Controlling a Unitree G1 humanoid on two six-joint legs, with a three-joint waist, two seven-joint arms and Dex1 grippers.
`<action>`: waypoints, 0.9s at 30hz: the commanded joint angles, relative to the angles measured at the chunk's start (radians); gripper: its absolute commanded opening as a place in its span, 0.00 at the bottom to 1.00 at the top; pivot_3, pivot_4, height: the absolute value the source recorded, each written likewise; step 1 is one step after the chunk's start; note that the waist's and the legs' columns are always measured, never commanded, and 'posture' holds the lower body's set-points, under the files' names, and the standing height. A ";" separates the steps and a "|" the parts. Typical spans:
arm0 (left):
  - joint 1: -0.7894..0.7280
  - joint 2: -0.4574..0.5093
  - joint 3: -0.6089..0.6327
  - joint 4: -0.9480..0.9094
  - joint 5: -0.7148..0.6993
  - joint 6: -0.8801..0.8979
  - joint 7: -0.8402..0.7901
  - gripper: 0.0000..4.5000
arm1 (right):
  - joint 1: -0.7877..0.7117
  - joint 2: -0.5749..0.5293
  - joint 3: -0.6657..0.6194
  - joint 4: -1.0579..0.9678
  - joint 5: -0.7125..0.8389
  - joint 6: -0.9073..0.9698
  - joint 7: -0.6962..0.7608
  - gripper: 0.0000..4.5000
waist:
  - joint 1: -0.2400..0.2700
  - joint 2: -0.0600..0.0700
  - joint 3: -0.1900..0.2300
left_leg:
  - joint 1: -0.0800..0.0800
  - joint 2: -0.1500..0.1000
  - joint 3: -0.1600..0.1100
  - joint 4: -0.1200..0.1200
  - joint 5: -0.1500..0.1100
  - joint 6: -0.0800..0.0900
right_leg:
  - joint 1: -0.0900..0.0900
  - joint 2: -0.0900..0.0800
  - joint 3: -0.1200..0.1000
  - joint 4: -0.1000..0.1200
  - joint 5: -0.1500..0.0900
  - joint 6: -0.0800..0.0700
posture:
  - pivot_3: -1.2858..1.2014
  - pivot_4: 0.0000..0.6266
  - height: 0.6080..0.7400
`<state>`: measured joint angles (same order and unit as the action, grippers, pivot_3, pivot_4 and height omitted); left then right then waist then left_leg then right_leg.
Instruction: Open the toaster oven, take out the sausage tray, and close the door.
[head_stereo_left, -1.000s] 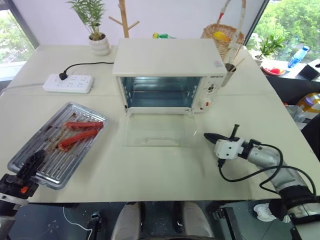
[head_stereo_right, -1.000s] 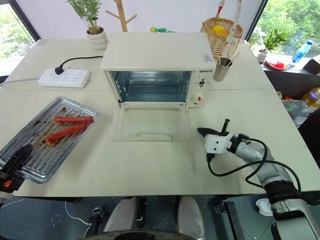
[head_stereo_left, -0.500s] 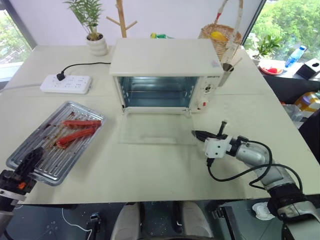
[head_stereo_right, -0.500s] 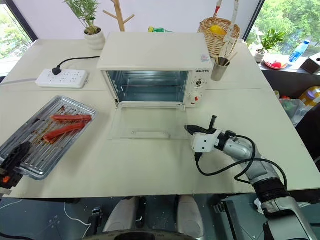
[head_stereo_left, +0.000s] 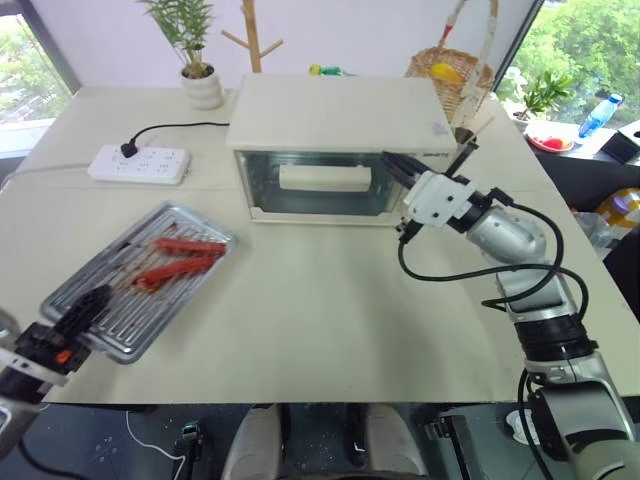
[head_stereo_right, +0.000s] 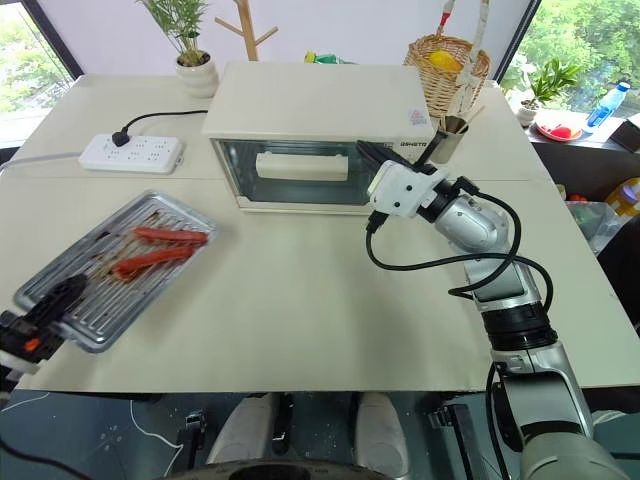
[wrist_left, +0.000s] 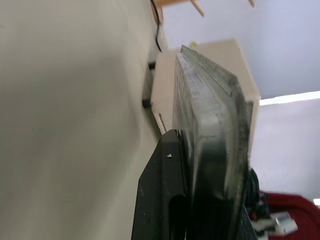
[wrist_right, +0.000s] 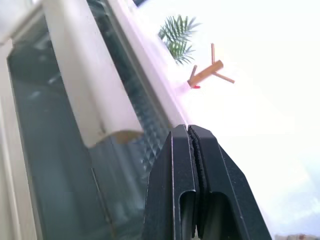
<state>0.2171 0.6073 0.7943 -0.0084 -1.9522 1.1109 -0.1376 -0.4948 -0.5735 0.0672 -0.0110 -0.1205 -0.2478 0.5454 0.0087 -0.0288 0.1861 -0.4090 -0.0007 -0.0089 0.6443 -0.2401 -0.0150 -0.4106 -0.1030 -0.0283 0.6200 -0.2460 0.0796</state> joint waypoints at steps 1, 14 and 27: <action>-0.062 0.051 -0.077 -0.046 -0.020 0.056 -0.033 0.00 | 0.098 -0.028 -0.040 -0.177 0.213 0.208 0.126 0.01 | 0.005 0.001 0.001 | 0.000 0.000 0.000 0.000 0.000 0.001 | 0.000 0.000 0.000 -0.001 0.000 0.000 | 0.52 0.24 1.00; -0.448 0.246 -0.515 0.100 0.117 0.267 -0.271 0.00 | 0.555 -0.287 -0.513 -0.649 1.058 0.973 0.292 0.01 | 0.001 0.010 0.005 | -0.001 0.001 0.001 0.000 -0.001 0.001 | 0.000 0.000 -0.001 -0.002 0.000 0.000 | 0.52 0.24 1.00; -0.765 0.116 -0.730 0.343 0.606 0.296 -0.611 0.00 | 0.783 -0.374 -0.769 -0.829 1.075 0.990 0.318 0.85 | 0.004 0.008 0.006 | -0.003 -0.001 0.004 0.001 -0.002 0.004 | 0.000 0.001 -0.003 -0.006 0.000 0.000 | 0.52 0.24 1.00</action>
<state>-0.5255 0.7249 0.0604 0.3245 -1.3755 1.4076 -0.6894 0.2889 -0.9282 -0.6571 -0.8152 0.9659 0.7675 0.8536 0.0131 -0.0204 0.1917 -0.4116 -0.0020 -0.0049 0.6456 -0.2421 -0.0112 -0.4108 -0.1021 -0.0310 0.6144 -0.2454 0.0799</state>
